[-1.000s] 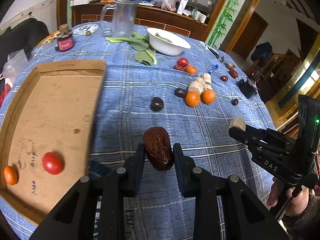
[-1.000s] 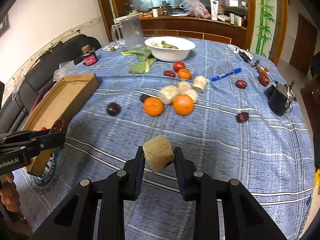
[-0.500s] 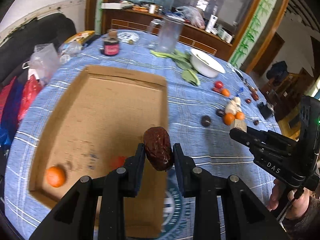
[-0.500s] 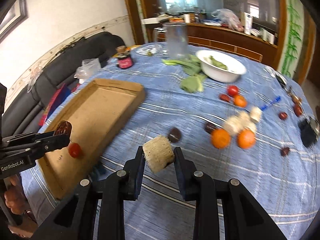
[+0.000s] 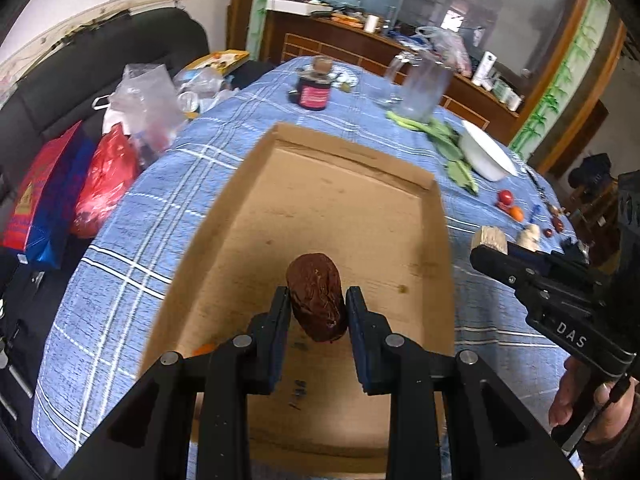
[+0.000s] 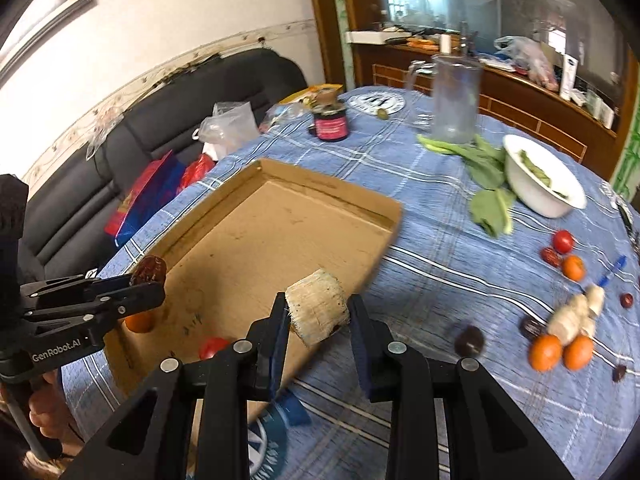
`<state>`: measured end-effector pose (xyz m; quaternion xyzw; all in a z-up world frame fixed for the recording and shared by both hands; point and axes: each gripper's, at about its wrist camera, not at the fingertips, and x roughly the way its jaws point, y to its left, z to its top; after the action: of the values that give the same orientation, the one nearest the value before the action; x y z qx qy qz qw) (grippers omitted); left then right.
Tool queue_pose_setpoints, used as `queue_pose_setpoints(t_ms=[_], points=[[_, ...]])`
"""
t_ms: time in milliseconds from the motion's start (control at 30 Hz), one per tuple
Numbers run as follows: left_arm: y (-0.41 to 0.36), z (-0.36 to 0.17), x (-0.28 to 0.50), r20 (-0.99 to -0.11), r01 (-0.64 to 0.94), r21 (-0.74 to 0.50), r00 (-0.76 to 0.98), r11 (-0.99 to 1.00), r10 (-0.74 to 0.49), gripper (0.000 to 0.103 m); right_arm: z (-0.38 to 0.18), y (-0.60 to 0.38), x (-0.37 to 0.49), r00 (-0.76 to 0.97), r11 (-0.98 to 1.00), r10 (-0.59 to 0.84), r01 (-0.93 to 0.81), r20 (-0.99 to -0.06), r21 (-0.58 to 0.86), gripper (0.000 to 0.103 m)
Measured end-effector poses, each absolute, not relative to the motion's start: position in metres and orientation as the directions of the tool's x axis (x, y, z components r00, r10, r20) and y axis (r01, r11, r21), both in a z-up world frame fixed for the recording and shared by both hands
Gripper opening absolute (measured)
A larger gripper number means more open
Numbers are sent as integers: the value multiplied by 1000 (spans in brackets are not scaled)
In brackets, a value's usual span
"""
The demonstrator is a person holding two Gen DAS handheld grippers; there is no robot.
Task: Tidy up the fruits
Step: 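Carry the yam chunk and date into the tray and open both grippers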
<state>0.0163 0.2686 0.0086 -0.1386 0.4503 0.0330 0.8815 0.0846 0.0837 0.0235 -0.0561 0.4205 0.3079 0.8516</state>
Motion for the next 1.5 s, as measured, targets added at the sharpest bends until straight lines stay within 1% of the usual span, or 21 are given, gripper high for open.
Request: queue_pose_setpoints(t_ms=[300, 600, 1033, 1100, 1167, 1300, 1500], points=[[293, -15, 41, -833, -237, -212, 551, 948, -49, 27, -3, 128, 100, 393, 775, 471, -612, -790, 158, 32], [299, -31, 51, -852, -253, -202, 522, 946, -43, 27, -28, 150, 106, 346, 758, 446, -636, -826, 143, 32], [302, -41, 51, -869, -280, -185, 494, 942, -24, 27, -33, 153, 106, 343, 760, 428, -637, -836, 128, 32], [301, -41, 50, -872, -284, -181, 489, 942, -20, 30, -33, 151, 106, 342, 762, 423, -635, -839, 125, 32], [302, -40, 47, -874, -292, -177, 486, 940, -14, 42, -32, 149, 104, 345, 764, 419, -633, -840, 121, 32], [300, -36, 41, -870, -292, -171, 493, 941, -5, 43, -28, 144, 100, 354, 769, 415, -628, -838, 116, 32], [299, -30, 29, -865, -306, -174, 502, 936, 3, 50, -21, 134, 91, 366, 776, 411, -622, -835, 109, 32]])
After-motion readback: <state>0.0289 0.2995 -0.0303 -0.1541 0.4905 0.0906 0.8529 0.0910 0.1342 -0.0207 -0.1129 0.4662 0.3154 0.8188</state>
